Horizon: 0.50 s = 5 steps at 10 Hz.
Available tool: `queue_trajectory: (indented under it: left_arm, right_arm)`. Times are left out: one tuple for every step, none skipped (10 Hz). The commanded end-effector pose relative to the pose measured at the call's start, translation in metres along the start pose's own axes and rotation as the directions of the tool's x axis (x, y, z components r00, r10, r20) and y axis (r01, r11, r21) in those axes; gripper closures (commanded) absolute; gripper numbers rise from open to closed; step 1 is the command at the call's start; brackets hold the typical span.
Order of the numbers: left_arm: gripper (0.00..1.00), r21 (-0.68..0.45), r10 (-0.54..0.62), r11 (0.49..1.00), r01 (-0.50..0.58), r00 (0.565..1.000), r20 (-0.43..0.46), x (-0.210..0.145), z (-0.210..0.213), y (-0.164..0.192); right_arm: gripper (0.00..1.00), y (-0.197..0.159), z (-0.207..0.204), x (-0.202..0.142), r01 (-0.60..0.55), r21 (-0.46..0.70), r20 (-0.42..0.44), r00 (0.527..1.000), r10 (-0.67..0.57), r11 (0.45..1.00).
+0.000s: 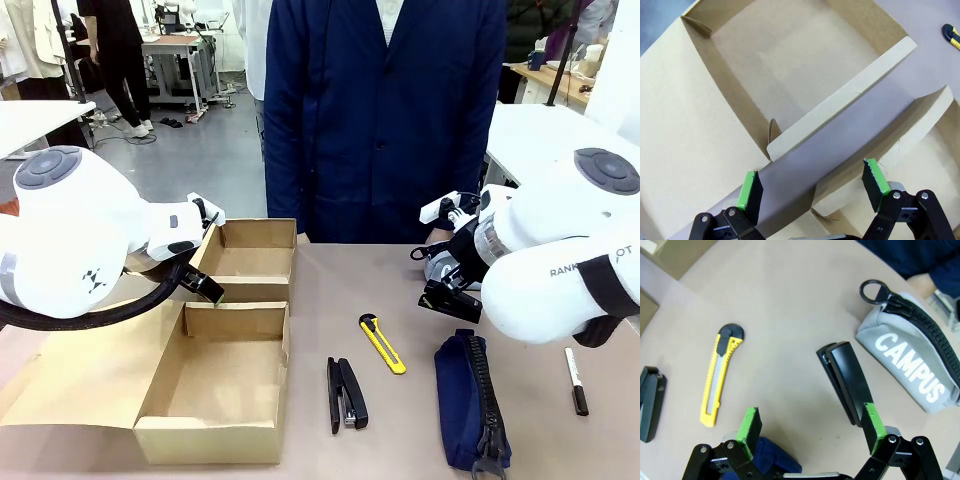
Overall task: Place items inside the box.
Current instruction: Pick up a Pencil pouch or Stapler and place it inside the Mailer Box closest to the robot.
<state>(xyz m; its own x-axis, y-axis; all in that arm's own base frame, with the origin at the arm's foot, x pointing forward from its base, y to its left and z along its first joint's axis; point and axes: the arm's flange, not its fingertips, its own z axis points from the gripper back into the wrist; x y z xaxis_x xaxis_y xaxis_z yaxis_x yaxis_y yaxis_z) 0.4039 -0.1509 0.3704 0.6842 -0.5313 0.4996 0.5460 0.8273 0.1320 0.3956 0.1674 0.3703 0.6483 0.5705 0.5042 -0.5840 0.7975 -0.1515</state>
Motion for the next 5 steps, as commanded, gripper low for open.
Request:
queue_trajectory:
  left_arm:
    - [0.0, 0.0, 0.0, 1.0, 0.0, 1.0, 0.0, 0.0, 0.0, 0.0]
    - [0.0, -0.095, 0.015, 0.995, -0.007, 0.996, 0.089, 0.001, 0.033, -0.002]
    - [0.0, -0.161, 0.071, 0.985, -0.057, 0.994, 0.086, 0.003, 0.061, -0.003]
    - [0.0, -0.198, 0.16, 0.97, -0.139, 0.983, 0.094, 0.004, 0.113, -0.002]
    - [0.0, -0.22, 0.254, 0.949, -0.226, 0.961, 0.11, -0.005, 0.156, 0.001]
  right_arm:
    - [0.0, 0.0, 0.0, 0.0, 0.0, 0.0, 0.0, 1.0, 0.0, 1.0]
    - [0.0, -0.008, 0.037, 0.004, 0.011, 0.04, -0.005, 1.0, -0.011, 0.999]
    - [0.0, -0.017, 0.085, 0.004, 0.083, 0.086, 0.012, 0.996, -0.084, 0.993]
    - [0.0, -0.026, 0.131, -0.001, 0.168, 0.121, 0.048, 0.984, -0.174, 0.978]
    - [0.0, -0.037, 0.178, -0.018, 0.291, 0.169, 0.059, 0.951, -0.304, 0.942]
